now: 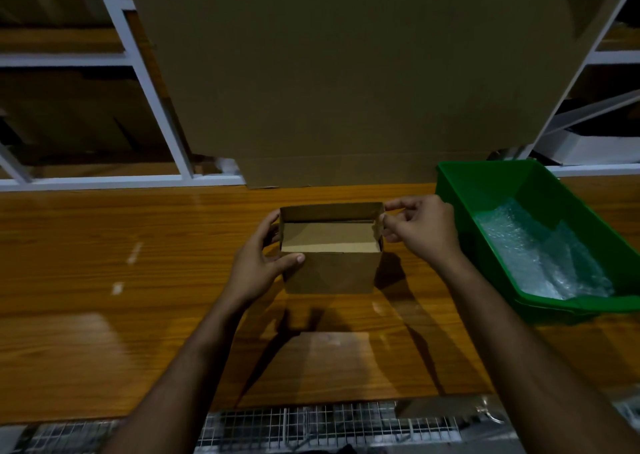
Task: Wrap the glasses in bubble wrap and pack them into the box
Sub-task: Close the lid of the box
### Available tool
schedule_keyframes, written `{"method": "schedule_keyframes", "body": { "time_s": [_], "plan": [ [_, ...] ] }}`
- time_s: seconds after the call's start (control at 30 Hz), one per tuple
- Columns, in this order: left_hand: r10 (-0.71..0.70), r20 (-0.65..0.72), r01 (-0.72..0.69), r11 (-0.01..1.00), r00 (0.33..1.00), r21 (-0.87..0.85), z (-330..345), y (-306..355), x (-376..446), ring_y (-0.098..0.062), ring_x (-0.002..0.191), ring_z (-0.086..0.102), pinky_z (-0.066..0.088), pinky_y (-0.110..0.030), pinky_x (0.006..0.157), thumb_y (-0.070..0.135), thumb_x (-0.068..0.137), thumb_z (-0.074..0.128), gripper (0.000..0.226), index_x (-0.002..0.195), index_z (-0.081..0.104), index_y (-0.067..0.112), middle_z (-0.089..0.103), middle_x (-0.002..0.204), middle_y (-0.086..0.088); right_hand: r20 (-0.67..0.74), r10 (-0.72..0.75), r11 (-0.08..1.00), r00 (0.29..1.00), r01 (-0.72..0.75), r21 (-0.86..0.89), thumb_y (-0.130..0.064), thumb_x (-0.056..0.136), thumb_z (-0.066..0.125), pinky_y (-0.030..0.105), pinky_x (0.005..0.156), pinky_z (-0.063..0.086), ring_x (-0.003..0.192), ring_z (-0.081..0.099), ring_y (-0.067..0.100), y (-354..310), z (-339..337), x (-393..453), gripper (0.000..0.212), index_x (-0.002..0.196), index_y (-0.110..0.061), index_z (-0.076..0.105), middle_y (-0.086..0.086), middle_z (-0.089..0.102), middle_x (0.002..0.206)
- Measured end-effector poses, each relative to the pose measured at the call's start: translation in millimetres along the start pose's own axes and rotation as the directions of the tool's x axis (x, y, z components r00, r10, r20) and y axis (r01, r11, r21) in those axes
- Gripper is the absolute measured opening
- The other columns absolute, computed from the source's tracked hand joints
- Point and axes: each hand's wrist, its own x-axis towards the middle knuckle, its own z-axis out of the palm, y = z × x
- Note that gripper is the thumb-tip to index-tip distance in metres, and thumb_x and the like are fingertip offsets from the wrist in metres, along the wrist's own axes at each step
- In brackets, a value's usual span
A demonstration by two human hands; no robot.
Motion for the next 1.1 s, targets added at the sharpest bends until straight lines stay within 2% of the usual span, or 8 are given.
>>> {"method": "schedule_keyframes", "body": {
  "time_s": [0.23,0.37,0.5,0.57,0.7,0.8,0.93,1.1],
  "plan": [
    [0.005,-0.022,-0.005,1.0,1.0,0.022,2.0,2.0,-2.5,0.019,0.108,0.04,0.044,0.002,0.064,0.016,0.083,0.079,0.073,0.143,0.044,0.039,0.041,0.121,0.039,-0.047,-0.02,0.996,0.999,0.015,-0.093,-0.019,0.085,0.077,0.029,0.066,0.063,0.059,0.069,-0.003,8.3,6.1,-13.5,0.019,0.102,-0.024,0.072,-0.009,0.071,0.062],
    [0.006,-0.034,-0.005,0.999,0.999,0.05,2.2,1.5,-1.8,0.004,0.12,0.04,0.046,-0.003,0.065,0.018,0.083,0.079,0.068,0.14,0.047,0.038,0.042,0.125,0.034,0.041,-0.135,0.973,0.99,0.14,-0.181,-0.021,0.088,0.074,0.021,0.07,0.06,0.07,0.067,-0.004,9.4,5.2,-16.8,0.033,0.119,-0.03,0.07,-0.015,0.069,0.072],
    [-0.002,-0.022,0.003,0.998,1.0,0.056,1.6,-2.0,-0.7,-0.005,0.127,0.041,0.045,-0.014,0.08,0.019,0.082,0.079,0.064,0.134,0.05,0.04,0.046,0.129,0.028,0.119,-0.172,0.971,0.978,0.189,-0.146,-0.028,0.091,0.07,0.004,0.067,0.046,0.086,0.061,-0.01,19.1,-1.4,-19.3,0.032,0.122,-0.035,0.069,-0.018,0.068,0.094],
    [-0.002,-0.038,0.004,0.998,0.999,0.062,2.9,-3.1,-1.9,-0.007,0.129,0.041,0.047,-0.018,0.085,0.018,0.083,0.079,0.06,0.133,0.052,0.038,0.046,0.137,0.019,0.116,-0.187,0.977,0.975,0.198,-0.083,-0.03,0.092,0.068,0.011,0.076,0.049,0.098,0.062,-0.004,26.9,-0.9,-23.8,0.032,0.124,-0.035,0.068,-0.013,0.068,0.11],
    [0.05,-0.103,-0.04,0.995,0.993,0.092,10.2,-5.9,-7.2,-0.005,0.129,0.041,0.045,-0.004,0.073,0.02,0.084,0.077,0.054,0.131,0.054,0.033,0.046,0.138,0.018,0.122,-0.138,0.985,0.983,0.124,0.117,-0.036,0.093,0.064,0.036,0.087,0.059,0.109,0.061,0.006,45.6,10.2,-36.9,0.034,0.126,-0.039,0.067,-0.016,0.064,0.117],
    [0.072,-0.118,-0.069,0.997,0.99,0.031,11.7,-15.5,-12.7,-0.001,0.127,0.046,0.046,-0.001,0.079,0.02,0.086,0.077,0.052,0.13,0.055,0.034,0.049,0.138,0.021,0.088,-0.114,0.976,0.99,0.094,0.199,-0.046,0.091,0.06,0.045,0.088,0.06,0.113,0.061,0.009,52.6,21.6,-46.9,0.038,0.128,-0.038,0.066,-0.015,0.063,0.121],
    [0.083,-0.099,-0.077,0.995,0.992,0.058,7.0,-23.8,-14.3,0.014,0.118,0.047,0.047,-0.006,0.09,0.02,0.088,0.074,0.045,0.125,0.057,0.039,0.05,0.129,0.03,-0.035,-0.219,0.972,0.975,0.222,0.084,-0.025,0.094,0.067,0.031,0.079,0.062,0.107,0.06,-0.003,53.7,32.1,-58.0,0.032,0.126,-0.023,0.068,-0.018,0.061,0.114],
    [0.116,-0.114,-0.103,0.988,0.987,0.119,9.9,-26.8,-13.2,-0.003,0.127,0.052,0.049,-0.018,0.096,0.023,0.09,0.072,0.039,0.123,0.058,0.038,0.055,0.133,0.019,-0.065,-0.491,0.857,0.869,0.468,-0.216,-0.021,0.097,0.063,0.027,0.075,0.06,0.097,0.068,0.015,63.6,39.1,-53.7,0.026,0.12,-0.009,0.069,0.008,0.072,0.109]
  ]
}}
